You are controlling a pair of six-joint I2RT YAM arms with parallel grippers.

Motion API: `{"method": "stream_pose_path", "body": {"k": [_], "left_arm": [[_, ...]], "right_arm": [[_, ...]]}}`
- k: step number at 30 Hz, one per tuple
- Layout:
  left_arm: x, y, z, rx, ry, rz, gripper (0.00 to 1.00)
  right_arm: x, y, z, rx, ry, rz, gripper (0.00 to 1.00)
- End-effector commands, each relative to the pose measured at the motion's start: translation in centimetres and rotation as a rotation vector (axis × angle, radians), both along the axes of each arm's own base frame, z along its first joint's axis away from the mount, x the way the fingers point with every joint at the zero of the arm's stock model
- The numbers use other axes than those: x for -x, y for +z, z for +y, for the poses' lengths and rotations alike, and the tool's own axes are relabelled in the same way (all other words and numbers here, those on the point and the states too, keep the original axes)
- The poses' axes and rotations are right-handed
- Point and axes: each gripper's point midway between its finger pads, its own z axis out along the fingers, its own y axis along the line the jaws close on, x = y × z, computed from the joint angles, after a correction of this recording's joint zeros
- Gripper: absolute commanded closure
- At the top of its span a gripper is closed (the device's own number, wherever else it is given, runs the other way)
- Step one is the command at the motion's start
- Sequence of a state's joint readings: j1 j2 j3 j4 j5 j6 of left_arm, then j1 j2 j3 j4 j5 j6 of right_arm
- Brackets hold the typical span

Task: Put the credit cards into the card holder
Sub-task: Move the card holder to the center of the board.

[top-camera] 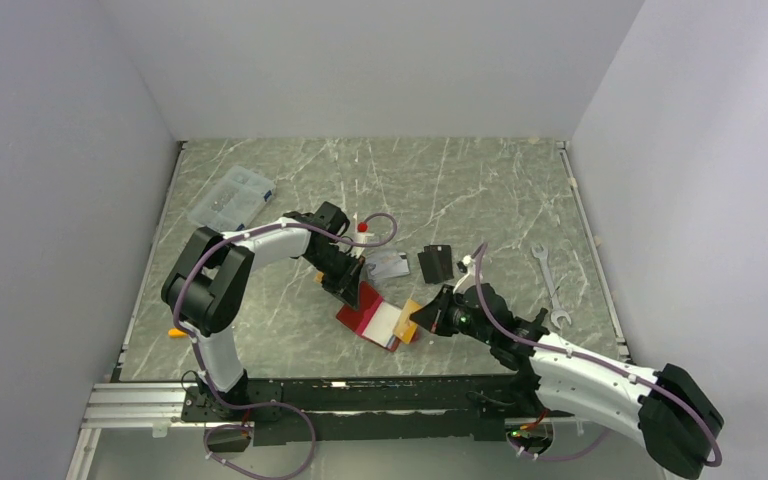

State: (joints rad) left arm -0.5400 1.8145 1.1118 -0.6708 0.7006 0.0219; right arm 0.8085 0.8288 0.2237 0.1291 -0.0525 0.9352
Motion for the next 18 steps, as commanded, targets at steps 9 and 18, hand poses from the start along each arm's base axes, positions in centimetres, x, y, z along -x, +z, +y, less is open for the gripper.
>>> {"method": "stream_pose_path", "body": {"k": [9,18], "left_arm": [[-0.3,1.1,-0.6,0.006,-0.024,-0.062,1.0],[0.0,1.1,-0.8,0.006,-0.033,-0.057,1.0]], "right_arm": [[0.1,-1.4,0.2,-0.036,-0.011,0.015,1.0],[-0.5,-1.7,0.0,-0.062,-0.058,0.007,1.0]]}}
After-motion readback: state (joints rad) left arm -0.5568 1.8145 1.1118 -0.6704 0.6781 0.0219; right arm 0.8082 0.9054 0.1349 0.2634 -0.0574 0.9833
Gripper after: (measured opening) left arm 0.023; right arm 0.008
